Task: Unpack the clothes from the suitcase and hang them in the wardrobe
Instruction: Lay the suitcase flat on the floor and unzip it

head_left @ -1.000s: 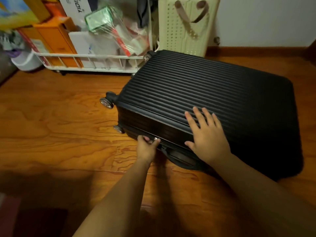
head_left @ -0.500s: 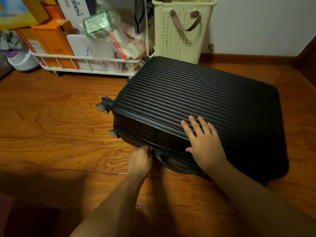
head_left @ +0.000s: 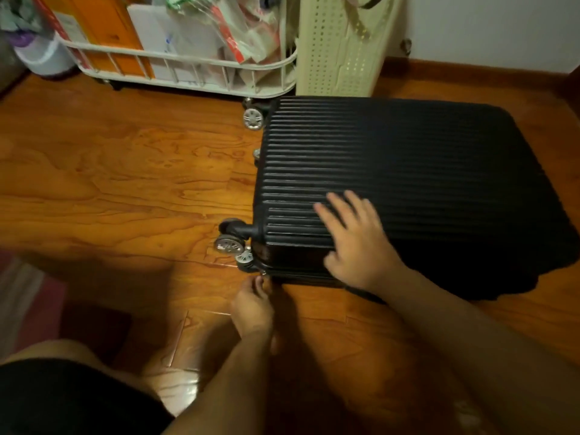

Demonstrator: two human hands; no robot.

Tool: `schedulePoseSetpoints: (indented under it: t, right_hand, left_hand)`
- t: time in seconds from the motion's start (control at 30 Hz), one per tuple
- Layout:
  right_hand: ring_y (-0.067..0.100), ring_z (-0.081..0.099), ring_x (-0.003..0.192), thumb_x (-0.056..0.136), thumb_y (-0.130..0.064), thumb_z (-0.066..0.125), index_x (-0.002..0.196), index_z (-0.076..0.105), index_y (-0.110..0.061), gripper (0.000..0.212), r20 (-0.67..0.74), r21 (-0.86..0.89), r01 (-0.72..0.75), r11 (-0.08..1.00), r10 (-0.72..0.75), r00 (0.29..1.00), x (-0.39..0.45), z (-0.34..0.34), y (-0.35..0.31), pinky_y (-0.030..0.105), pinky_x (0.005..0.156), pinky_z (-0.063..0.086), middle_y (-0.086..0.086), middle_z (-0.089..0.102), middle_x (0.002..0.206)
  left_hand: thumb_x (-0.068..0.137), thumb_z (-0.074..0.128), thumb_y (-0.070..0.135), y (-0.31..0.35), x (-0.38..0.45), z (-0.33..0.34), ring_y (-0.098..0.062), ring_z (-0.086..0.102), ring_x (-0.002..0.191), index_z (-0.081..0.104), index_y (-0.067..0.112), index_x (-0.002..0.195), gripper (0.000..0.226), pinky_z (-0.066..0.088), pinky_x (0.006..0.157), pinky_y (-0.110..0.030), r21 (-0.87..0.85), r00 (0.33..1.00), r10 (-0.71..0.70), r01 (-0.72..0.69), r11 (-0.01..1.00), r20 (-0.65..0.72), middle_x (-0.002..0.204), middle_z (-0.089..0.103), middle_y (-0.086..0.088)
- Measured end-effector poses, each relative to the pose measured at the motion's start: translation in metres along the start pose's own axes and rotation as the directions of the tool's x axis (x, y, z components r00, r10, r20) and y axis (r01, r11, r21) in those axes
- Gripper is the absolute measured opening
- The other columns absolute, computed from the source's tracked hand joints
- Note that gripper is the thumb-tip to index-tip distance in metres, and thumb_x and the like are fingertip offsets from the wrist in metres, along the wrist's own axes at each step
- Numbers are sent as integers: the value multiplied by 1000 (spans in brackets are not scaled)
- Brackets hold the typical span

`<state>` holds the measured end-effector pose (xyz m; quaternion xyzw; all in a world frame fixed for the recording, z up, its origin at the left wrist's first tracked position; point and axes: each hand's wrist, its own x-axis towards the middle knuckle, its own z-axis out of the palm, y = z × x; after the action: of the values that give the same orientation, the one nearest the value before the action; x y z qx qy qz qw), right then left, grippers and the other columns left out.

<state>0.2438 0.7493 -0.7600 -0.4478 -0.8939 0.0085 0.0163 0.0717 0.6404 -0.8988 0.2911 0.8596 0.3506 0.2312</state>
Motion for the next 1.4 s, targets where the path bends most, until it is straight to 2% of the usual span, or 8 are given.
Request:
schedulePoseSetpoints:
  t: [0.2, 0.57, 0.7, 0.83, 1.03, 1.13, 1.23, 1.4]
  right_hand:
    - [32, -20, 151, 82, -65, 60, 158, 8, -36, 96, 238, -5, 325, 946, -315, 919, 87, 10, -57, 56, 122, -5, -1, -12, 167]
    - [34, 2, 151, 85, -76, 40, 143, 42, -39, 69, 271, -33, 526, 850, -499, 824, 41, -9, -39, 58, 121, 6, -1, 17, 164]
    - [31, 16, 148, 91, -74, 33, 130, 57, -41, 56, 303, -39, 563, 826, -527, 794, -10, -16, -31, 56, 119, 15, -5, 35, 157]
    - [29, 32, 140, 94, -68, 37, 129, 58, -40, 49, 274, -21, 631, 776, -602, 750, -25, -21, -21, 50, 112, 29, -6, 43, 151]
    - [24, 34, 139, 94, -65, 28, 152, 35, -28, 70, 94, 20, 228, 974, -229, 969, 57, -23, -1, 49, 110, 37, 3, 34, 155]
    - [25, 10, 152, 95, -70, 15, 158, 18, -30, 74, 151, -28, 58, 998, -54, 987, 72, 3, 19, 48, 124, 13, 0, 14, 166]
    - [25, 10, 153, 96, -68, 12, 158, 20, -28, 74, 58, -50, 55, 997, -52, 997, 64, 22, 22, 47, 124, 9, 1, 15, 166]
    - [26, 15, 152, 97, -65, 18, 157, 27, -26, 72, 36, -32, 50, 998, -49, 998, 63, 24, 22, 48, 123, 14, 3, 22, 164]
  left_hand:
    - [93, 70, 16, -27, 52, -25, -17, 68, 78, 73, 25, 76, 19, 52, 81, -32, -240, 982, -29, 74, 968, 186, 77, 74, 5]
    - [88, 66, -10, -27, 65, -56, -7, 60, 65, 69, -8, 80, 9, 47, 68, -18, -278, 763, 120, 80, 957, 635, 68, 69, -1]
    - [90, 65, -7, -23, 58, -45, -7, 67, 70, 73, 7, 77, 21, 55, 72, -23, -243, 736, 129, 50, 969, 665, 72, 73, 3]
    - [89, 74, 14, -11, 77, -35, -15, 68, 81, 77, 23, 80, 12, 52, 78, -31, -110, 855, 248, -222, 969, 456, 84, 76, 2]
    - [98, 58, 34, 17, 115, -33, -30, 66, 94, 66, 23, 98, 13, 52, 75, -37, 261, 806, 445, -560, 786, 390, 100, 71, -6]
    - [103, 48, 38, 18, 126, -38, -28, 61, 102, 61, 20, 106, 23, 49, 83, -39, 374, 697, 506, -707, 600, 508, 109, 66, -6]
    - [105, 43, 39, 10, 130, -39, -27, 58, 100, 61, 18, 104, 28, 45, 82, -37, 383, 641, 572, -767, 515, 512, 104, 65, -5]
    - [93, 58, 27, 9, 130, -37, -29, 61, 94, 64, 16, 97, 13, 47, 74, -36, 451, 676, 609, -734, 507, 416, 96, 67, -5]
